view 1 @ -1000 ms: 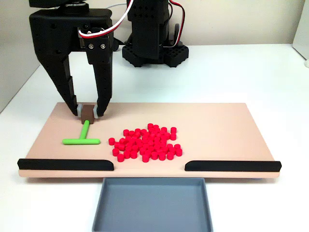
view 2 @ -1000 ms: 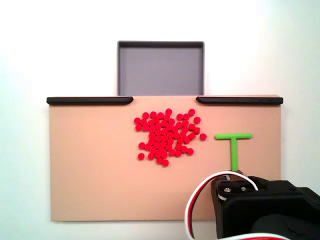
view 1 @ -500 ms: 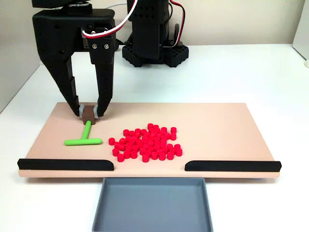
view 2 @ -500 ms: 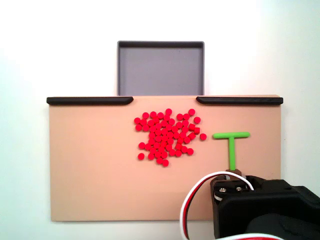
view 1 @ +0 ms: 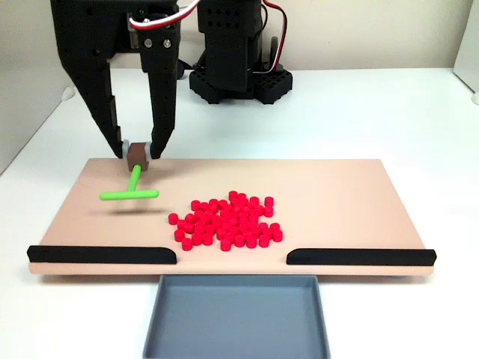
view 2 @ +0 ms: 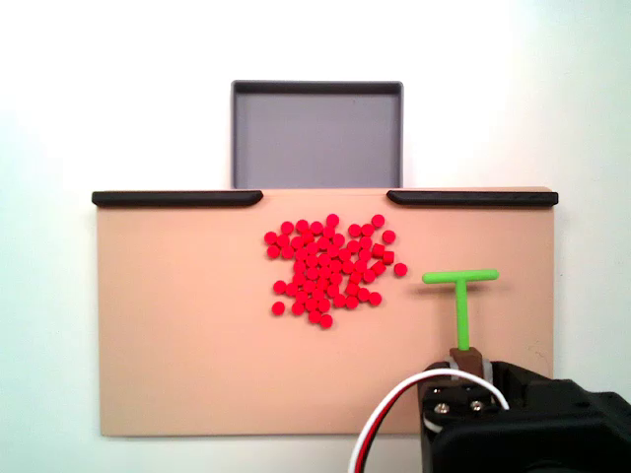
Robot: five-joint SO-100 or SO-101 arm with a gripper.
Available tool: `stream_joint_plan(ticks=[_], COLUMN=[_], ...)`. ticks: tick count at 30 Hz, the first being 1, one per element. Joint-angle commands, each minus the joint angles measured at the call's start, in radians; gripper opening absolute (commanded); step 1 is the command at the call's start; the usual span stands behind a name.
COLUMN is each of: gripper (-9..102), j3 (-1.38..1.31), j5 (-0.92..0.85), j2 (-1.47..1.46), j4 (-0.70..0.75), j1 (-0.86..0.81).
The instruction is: Grasp a green tool by the dark brown handle.
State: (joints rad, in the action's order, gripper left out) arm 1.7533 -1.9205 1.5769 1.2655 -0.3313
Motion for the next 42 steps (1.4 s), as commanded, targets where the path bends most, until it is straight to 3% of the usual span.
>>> stream_joint_plan(ticks=[1, 11, 23, 42], gripper=[0, 0, 0, 0], j3=[-0.002, -0.002, -0.002, -0.002], j5=[0.055, 0.267, 0.48, 0.46], j2=[0.089, 0.242, 0.236, 0.192], j4=[0.055, 0.199, 0.222, 0.222], j1=[0.031, 0.158, 0.344, 0.336])
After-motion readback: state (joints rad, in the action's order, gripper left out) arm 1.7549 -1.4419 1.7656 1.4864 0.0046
